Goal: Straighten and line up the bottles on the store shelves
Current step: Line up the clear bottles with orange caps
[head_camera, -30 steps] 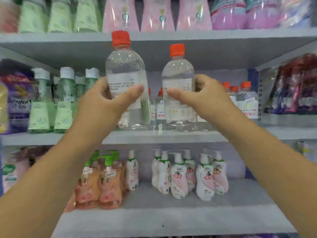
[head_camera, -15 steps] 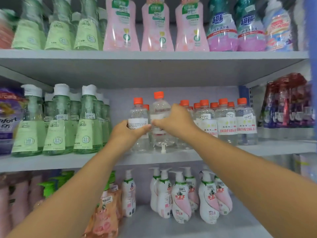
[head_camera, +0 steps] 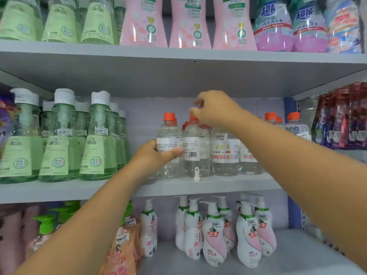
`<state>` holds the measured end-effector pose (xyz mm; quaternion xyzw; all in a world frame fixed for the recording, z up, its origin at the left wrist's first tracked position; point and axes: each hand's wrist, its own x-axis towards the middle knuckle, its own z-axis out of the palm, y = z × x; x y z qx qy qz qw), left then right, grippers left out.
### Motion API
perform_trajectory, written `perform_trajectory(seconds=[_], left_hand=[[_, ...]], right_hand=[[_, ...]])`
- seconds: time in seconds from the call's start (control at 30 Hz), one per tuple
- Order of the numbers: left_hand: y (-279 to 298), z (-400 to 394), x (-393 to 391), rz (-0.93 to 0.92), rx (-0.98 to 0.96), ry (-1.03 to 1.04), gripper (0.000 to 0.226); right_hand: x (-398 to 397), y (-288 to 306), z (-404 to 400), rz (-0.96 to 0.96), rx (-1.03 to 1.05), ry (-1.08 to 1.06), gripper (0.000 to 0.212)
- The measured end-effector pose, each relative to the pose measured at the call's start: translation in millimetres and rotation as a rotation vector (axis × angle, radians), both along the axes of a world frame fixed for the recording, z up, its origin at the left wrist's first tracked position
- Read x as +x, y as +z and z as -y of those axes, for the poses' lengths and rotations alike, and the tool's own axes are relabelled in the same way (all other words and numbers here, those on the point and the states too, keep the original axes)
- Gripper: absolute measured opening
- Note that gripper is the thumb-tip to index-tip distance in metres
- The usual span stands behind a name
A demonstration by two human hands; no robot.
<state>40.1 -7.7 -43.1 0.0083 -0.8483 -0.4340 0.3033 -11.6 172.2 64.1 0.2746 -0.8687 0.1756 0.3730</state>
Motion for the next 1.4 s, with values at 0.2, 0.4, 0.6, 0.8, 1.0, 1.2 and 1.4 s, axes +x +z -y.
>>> perform_trajectory(seconds=[0.2,0.4,0.6,0.8,1.0,1.2,1.4], left_hand=[[-11.0,2.4,-4.4,-0.031,-0.024,0.033,0.051],[-12.8,8.3,-3.8,-0.021,0.03,-0.012,0.053],[-12.0,1.9,1.5,-0.023,-0.002,0.033,0.06],[-11.8,-5.5,2.6,0.018,-0.037,0.115,0.064],[-10.1,1.9,-0.5,0.009,0.029,0.06,0.043],[-13.9,1.0,0.3,-0.01,0.007,0.088,0.068],[-11.4,3.1,-4.7,-0.032,0.043,0.082,0.042]], right_hand=[[-26.5,15.0,-7.6,0.172,0.189,0.084,0.038],[-27.9,25.5,-10.8,0.167,0.326,0.092,0.034],[-31.7,20.3,-12.6,0.153,0.285,0.115,0.033],[-37.0,15.5,-7.0,0.111,0.246,0.052,0.052],[-38.7,22.4,-17.7,0.205,0.272,0.151,0.038],[-44.2,19.5,-21.7,0.255,0.228,0.219,0.027],[-37.4,24.5,-23.0,0.342,0.275,0.248,0.03]])
